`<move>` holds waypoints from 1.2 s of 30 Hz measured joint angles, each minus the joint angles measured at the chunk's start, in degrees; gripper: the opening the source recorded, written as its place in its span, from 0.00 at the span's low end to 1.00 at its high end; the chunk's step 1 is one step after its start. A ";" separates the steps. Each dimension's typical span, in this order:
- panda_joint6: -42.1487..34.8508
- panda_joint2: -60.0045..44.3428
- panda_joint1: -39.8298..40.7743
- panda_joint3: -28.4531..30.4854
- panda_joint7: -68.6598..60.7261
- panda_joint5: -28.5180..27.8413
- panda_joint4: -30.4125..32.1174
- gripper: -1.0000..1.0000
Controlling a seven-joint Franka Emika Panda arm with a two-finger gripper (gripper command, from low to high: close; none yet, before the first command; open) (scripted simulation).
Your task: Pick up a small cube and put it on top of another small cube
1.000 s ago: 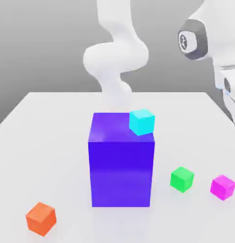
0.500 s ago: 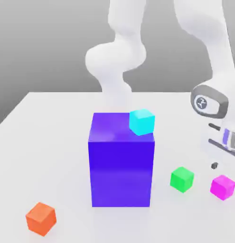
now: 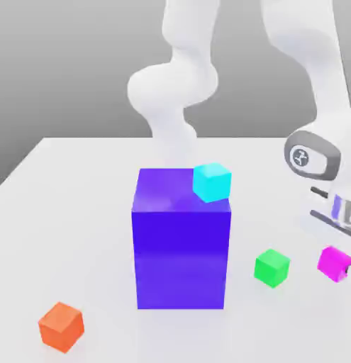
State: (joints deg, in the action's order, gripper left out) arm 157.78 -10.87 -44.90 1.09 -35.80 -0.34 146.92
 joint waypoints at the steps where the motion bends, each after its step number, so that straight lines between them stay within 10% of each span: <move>1: -0.74 1.53 0.38 0.22 -1.40 -0.59 0.72 0.00; 19: -4.26 21.26 3.34 5.89 -35.77 -2.69 17.03 0.00; 36: 8.87 7.90 1.08 6.68 -41.49 3.74 16.80 0.00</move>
State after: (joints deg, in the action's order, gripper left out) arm 166.65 -2.97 -43.82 7.77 -77.29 3.40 163.71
